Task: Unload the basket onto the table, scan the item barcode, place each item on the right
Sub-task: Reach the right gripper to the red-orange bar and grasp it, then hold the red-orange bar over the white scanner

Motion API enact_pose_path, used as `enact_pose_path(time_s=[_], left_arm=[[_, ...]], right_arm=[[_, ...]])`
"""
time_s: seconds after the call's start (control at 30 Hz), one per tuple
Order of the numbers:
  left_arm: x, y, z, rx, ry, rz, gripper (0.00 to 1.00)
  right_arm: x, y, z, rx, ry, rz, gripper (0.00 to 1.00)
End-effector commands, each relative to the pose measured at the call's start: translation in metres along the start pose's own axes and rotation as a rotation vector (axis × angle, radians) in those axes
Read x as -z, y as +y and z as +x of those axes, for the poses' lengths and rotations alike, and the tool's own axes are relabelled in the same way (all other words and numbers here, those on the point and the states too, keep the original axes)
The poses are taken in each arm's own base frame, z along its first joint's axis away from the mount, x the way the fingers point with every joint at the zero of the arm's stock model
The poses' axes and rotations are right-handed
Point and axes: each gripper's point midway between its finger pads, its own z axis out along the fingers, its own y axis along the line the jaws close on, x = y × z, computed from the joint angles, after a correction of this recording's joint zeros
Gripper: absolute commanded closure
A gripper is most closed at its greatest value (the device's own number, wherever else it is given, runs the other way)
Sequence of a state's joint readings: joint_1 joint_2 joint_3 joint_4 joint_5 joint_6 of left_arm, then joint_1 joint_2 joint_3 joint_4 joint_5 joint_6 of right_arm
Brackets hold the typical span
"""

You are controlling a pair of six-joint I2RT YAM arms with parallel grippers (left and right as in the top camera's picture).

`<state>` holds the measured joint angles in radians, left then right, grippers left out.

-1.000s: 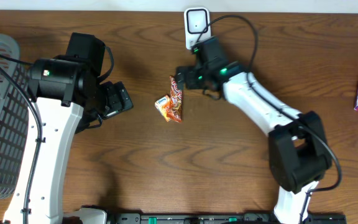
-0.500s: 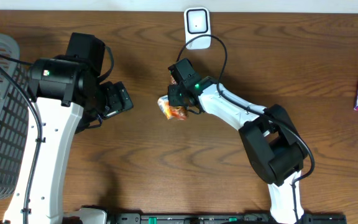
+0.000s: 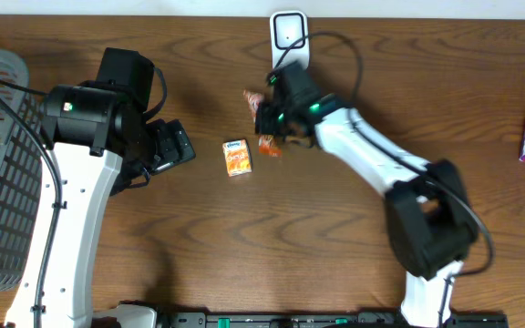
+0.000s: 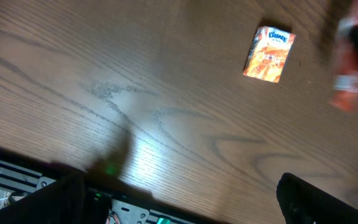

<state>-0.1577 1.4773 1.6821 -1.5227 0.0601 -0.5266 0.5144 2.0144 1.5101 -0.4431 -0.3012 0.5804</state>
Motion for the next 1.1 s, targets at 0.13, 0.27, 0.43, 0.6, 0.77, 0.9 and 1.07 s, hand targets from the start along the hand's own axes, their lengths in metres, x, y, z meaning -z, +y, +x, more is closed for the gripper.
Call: enact_pose_path(time_s=[0.13,0.27,0.43,0.6,0.77,0.9,1.07], left_arm=[[0.0,0.003,-0.002,0.003,-0.006,-0.017,0.02],[0.0,0.003,-0.002,0.003,-0.006,-0.018,0.02],[0.0,0.003,-0.002,0.003,-0.006,-0.017,0.03],[0.0,0.003,-0.002,0.003,-0.006,-0.017,0.02],[0.0,0.003,-0.002,0.003,-0.006,-0.018,0.02],[0.0,0.003,-0.002,0.003,-0.006,-0.017,0.02],[0.0,0.003,-0.002,0.003,-0.006,-0.017,0.02]], right_arm=[[0.097,0.072,-0.009,-0.199,0.217,-0.54,0.99],[0.126,0.088,0.004,-0.369,0.425,-0.695,0.98],[0.136,0.094,0.012,-0.508,0.546,-0.713,0.99],[0.139,0.097,0.014,-0.512,0.571,-0.729,0.98],[0.14,0.097,0.014,-0.456,0.55,-0.747,0.98],[0.139,0.097,0.014,-0.395,0.52,-0.759,0.99],[0.13,0.093,0.011,-0.3,0.439,-0.735,0.99]])
